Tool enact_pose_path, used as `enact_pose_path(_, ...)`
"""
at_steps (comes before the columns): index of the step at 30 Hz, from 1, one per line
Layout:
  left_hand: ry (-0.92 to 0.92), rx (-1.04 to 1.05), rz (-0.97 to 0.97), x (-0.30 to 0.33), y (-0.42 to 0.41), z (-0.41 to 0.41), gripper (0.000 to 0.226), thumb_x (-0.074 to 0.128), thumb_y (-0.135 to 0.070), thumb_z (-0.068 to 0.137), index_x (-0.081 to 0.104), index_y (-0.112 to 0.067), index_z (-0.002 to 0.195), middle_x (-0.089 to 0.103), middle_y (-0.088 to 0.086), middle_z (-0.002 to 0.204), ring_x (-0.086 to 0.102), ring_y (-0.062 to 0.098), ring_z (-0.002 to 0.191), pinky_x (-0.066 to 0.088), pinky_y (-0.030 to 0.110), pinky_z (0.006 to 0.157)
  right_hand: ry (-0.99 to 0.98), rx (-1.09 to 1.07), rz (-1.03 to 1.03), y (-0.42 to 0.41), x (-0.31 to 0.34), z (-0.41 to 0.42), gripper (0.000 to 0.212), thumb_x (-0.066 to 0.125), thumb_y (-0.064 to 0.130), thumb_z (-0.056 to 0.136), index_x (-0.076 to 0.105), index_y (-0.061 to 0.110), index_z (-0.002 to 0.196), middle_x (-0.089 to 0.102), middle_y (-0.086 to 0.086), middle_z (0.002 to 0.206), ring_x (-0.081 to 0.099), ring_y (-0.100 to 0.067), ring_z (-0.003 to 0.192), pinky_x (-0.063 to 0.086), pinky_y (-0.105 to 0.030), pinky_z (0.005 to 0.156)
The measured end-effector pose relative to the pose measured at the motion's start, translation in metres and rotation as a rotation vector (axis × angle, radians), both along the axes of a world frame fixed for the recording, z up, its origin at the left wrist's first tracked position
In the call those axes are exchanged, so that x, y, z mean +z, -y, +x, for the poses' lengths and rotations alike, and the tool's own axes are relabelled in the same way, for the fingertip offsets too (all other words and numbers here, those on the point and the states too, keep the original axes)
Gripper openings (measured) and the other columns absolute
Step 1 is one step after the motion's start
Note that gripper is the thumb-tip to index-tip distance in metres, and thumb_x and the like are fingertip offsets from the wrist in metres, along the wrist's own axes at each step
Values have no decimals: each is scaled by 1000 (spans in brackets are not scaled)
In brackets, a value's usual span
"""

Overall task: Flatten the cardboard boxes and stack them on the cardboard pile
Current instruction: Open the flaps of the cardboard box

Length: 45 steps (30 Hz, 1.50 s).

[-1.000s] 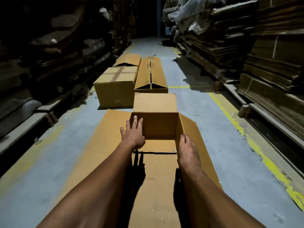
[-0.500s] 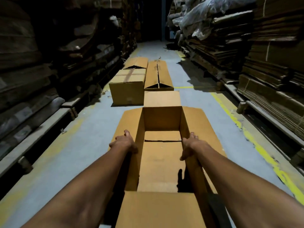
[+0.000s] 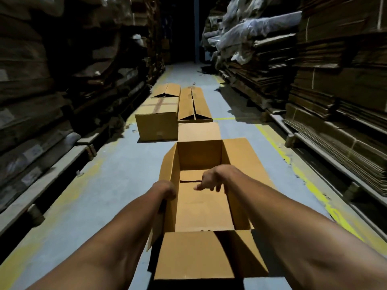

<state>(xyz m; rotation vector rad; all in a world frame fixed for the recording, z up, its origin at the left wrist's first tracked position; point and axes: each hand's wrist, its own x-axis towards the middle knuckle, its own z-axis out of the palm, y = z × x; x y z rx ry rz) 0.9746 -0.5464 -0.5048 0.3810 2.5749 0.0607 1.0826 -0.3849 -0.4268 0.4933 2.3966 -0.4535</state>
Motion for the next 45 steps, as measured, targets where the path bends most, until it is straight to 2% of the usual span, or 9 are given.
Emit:
enact_pose_path(3,5,8,14,10,-2,10,13,65,-18,100,66,-6,94,67,10,97,69,20,85,60,30,81,15,-4,-150,31,-8,-5,75,62,60,96,43,16,154,57,-11,146,59,-34,129,55,-53,102)
enact_pose_path(8,61,37,114,30,6,-1,27,65,-30,100,65,-9,84,66,5,82,67,16,72,48,24,56,52,-86,-284,89,-35,-14,78,67,49,97,36,11,157,52,-20,147,56,-40,131,50,-54,108)
enact_pose_path(12,190,203,248,30,20,-10,44,60,-45,103,67,-2,99,75,16,93,74,28,78,61,43,75,-105,-154,-258,118,-58,-17,60,69,31,98,46,7,148,51,-19,146,54,-34,133,49,-43,110)
enact_pose_path(20,-112,315,356,6,58,-40,73,48,-67,100,62,-4,131,64,17,137,67,37,111,55,40,83,-322,-407,-208,121,-81,-37,39,69,15,89,63,10,128,62,-12,129,66,-29,115,60,-41,94)
enact_pose_path(29,145,440,570,41,63,-20,86,22,-72,103,23,-11,164,38,18,163,41,46,145,31,59,116,-669,-656,-203,74,-7,-44,27,68,15,93,64,8,118,66,-9,116,67,-29,105,56,-32,77)
enact_pose_path(33,82,482,698,62,60,-19,90,15,-77,100,35,-13,161,42,18,159,51,43,131,46,48,95,-800,-782,-493,28,36,-49,33,65,12,78,68,1,110,72,-16,109,70,-33,98,60,-40,75)
enact_pose_path(36,-21,650,920,84,62,-33,106,14,-90,87,50,-14,150,51,18,151,52,40,131,44,52,104,-909,-836,-712,17,55,-32,18,61,-1,93,66,-3,110,66,-14,93,63,-23,83,49,-33,64)
enact_pose_path(40,61,707,1394,134,65,-39,89,17,-80,98,64,-11,128,70,6,99,60,23,84,47,41,80,-1059,-844,-1004,4,59,-30,48,68,8,93,57,-4,138,68,-18,129,67,-30,115,54,-47,105)
enact_pose_path(45,-83,523,1395,147,51,-34,72,31,-73,102,74,-16,113,71,5,120,63,27,109,49,51,108,-1093,-902,-1074,-17,60,4,28,54,19,108,67,-2,121,74,-19,107,73,-30,89,61,-45,88)
